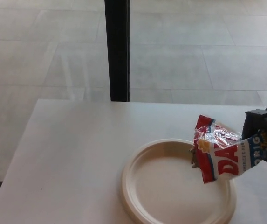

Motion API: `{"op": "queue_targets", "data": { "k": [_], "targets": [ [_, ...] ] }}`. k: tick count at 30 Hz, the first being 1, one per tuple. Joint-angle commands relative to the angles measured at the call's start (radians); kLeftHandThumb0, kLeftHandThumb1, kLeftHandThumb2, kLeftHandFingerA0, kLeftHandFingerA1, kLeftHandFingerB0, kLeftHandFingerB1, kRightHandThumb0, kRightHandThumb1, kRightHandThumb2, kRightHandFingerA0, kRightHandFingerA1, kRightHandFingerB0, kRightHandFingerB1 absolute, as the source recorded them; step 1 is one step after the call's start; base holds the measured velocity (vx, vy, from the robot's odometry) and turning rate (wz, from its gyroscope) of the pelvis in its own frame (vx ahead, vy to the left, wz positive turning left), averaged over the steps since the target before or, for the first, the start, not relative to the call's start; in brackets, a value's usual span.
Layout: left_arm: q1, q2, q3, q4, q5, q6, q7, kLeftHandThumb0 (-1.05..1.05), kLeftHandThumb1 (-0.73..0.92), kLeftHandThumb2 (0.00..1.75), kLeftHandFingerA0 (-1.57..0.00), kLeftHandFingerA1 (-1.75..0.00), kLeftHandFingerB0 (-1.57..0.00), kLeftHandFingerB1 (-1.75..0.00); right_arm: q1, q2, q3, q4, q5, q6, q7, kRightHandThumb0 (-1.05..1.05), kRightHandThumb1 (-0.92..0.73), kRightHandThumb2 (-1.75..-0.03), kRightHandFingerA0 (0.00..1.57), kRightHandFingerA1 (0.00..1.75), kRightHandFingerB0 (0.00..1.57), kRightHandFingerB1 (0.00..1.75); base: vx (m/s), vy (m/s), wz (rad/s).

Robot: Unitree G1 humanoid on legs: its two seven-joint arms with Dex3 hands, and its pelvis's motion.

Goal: The robot uses its right hand to pick up a bag of sunflower seeds kept in the middle of the desk and tilts it over a plate kept next to it to pour out a few seeds and then puts the bag of seeds back on the desk

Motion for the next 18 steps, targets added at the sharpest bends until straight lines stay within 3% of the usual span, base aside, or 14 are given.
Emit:
{"op": "queue_targets", "data": {
  "k": [1, 3, 7, 8, 9, 10, 12, 13, 16, 17, 18],
  "targets": [
    [-0.003, 0.021, 0.008, 0.005, -0.007, 0.011, -0.002, -0.79, 0.72, 0.62, -0.44, -0.50, -0.50, -0.38, -0.042, -0.020, 0.007, 0.011, -0.030, 0.003, 0.033, -0.15, -0.50, -1.10, 0.88, 1.75, 0.73, 1.55, 0.00, 0.000, 0.00],
    [-0.001, 0.023, -0.007, 0.005, 0.010, 0.000, 0.003, -0.81, 0.74, 0.63, -0.44, -0.50, -0.49, -0.38, -0.046, -0.017, 0.007, 0.012, -0.027, 0.002, 0.037, -0.16, -0.49, -1.13, 0.89, 1.75, 0.73, 1.56, 0.00, 0.000, 0.00],
    [-0.009, 0.022, 0.015, 0.005, -0.008, 0.018, -0.003, -0.78, 0.72, 0.62, -0.47, -0.50, -0.52, -0.38, -0.089, -0.058, 0.050, 0.009, -0.117, -0.045, 0.012, -0.19, -0.60, -0.96, 0.89, 1.75, 0.71, 1.56, 0.00, 0.000, 0.00],
    [-0.006, 0.024, 0.021, 0.004, -0.013, 0.015, -0.010, -0.79, 0.72, 0.62, -0.46, -0.51, -0.52, -0.39, -0.094, -0.061, 0.055, 0.005, -0.124, -0.050, 0.007, -0.18, -0.59, -0.97, 0.89, 1.74, 0.75, 1.45, 0.00, 0.000, 0.00],
    [-0.006, 0.025, 0.022, 0.004, -0.014, 0.014, -0.011, -0.79, 0.72, 0.62, -0.46, -0.52, -0.53, -0.39, -0.103, -0.063, 0.061, 0.004, -0.127, -0.052, 0.014, -0.20, -0.62, -0.93, 0.88, 1.71, 0.81, 1.01, 0.00, 0.000, 0.00],
    [-0.009, 0.027, 0.020, 0.004, -0.010, 0.012, -0.012, -0.79, 0.72, 0.62, -0.46, -0.51, -0.52, -0.39, -0.114, -0.060, 0.060, 0.019, -0.119, -0.070, -0.005, -0.21, -0.63, -0.86, 0.91, 1.68, 0.85, 0.83, 0.00, 0.000, 0.00],
    [-0.011, 0.029, 0.015, 0.005, -0.003, 0.013, -0.011, -0.79, 0.72, 0.62, -0.46, -0.51, -0.51, -0.38, -0.123, -0.058, 0.059, 0.023, -0.112, -0.073, 0.003, -0.22, -0.66, -0.79, 0.93, 1.68, 0.85, 0.74, 0.00, 0.000, 0.00],
    [-0.013, 0.027, 0.023, 0.005, -0.013, 0.018, -0.015, -0.80, 0.71, 0.62, -0.46, -0.52, -0.51, -0.39, -0.129, -0.052, 0.058, 0.017, -0.108, -0.064, 0.016, -0.26, -0.71, -0.73, 0.96, 1.67, 0.80, 0.56, 0.00, 0.000, 0.00],
    [-0.017, 0.028, 0.026, 0.004, -0.012, 0.022, -0.013, -0.80, 0.71, 0.62, -0.45, -0.51, -0.51, -0.39, -0.133, -0.047, 0.054, 0.001, -0.098, -0.043, 0.052, -0.29, -0.74, -0.69, 0.94, 1.67, 0.78, 0.52, 0.00, 0.000, 0.00],
    [-0.014, 0.032, 0.002, 0.003, 0.014, 0.011, -0.001, -0.79, 0.75, 0.63, -0.45, -0.50, -0.51, -0.38, -0.129, -0.044, 0.056, -0.011, -0.105, -0.028, 0.059, -0.31, -0.73, -0.68, 0.90, 1.68, 0.82, 0.71, 0.00, 0.000, 0.00],
    [-0.016, 0.032, 0.000, 0.004, 0.015, 0.013, 0.002, -0.79, 0.74, 0.63, -0.46, -0.50, -0.52, -0.38, -0.124, -0.046, 0.053, -0.014, -0.102, -0.034, 0.058, -0.30, -0.73, -0.67, 0.88, 1.63, 0.80, 0.57, 0.00, 0.000, 0.00]
  ]
}}
